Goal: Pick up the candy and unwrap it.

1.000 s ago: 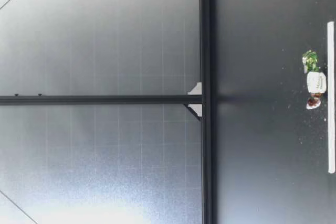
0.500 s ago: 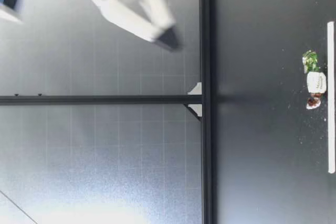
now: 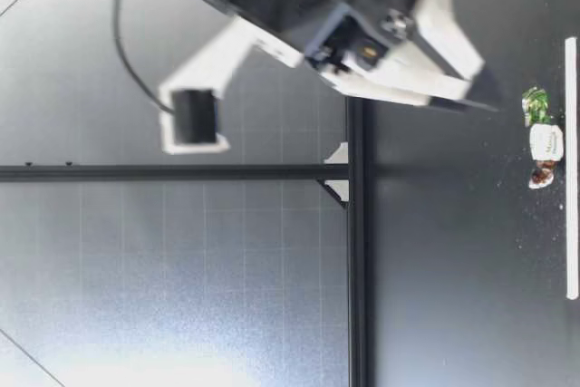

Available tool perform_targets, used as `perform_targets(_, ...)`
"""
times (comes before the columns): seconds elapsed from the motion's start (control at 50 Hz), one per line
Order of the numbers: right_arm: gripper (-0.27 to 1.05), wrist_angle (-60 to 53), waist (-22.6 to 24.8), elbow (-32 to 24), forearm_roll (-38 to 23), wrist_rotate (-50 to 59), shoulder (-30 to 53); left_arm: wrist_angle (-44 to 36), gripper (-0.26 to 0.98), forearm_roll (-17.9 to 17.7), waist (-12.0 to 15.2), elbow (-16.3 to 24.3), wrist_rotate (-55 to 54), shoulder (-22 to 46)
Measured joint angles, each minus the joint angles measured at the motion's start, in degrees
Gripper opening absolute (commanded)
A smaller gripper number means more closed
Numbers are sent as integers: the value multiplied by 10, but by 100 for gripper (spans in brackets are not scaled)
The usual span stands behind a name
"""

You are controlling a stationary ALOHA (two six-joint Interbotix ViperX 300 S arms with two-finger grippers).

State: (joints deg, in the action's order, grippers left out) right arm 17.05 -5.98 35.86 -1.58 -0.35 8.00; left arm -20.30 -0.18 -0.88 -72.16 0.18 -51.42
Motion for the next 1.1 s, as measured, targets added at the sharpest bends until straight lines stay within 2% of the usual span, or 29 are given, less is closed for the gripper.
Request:
perform_targets(0.3,48,1,0,-6,0,-1,32,0,-12,0,0,0,0,0)
perform_targets(0.68,38,-2,-1,-13,0,1,54,0,-12,0,1,0,0,1)
perform_targets(0.76,30,-2,0,-17,0,1,54,0,-12,0,0,0,0,1)
perform_targets(0.96,-7,18,0,-20,0,0,55,1,-12,0,0,-1,-1,0)
perform_targets(1.1,-20,29,0,-25,0,-1,55,2,-12,0,1,-6,3,2)
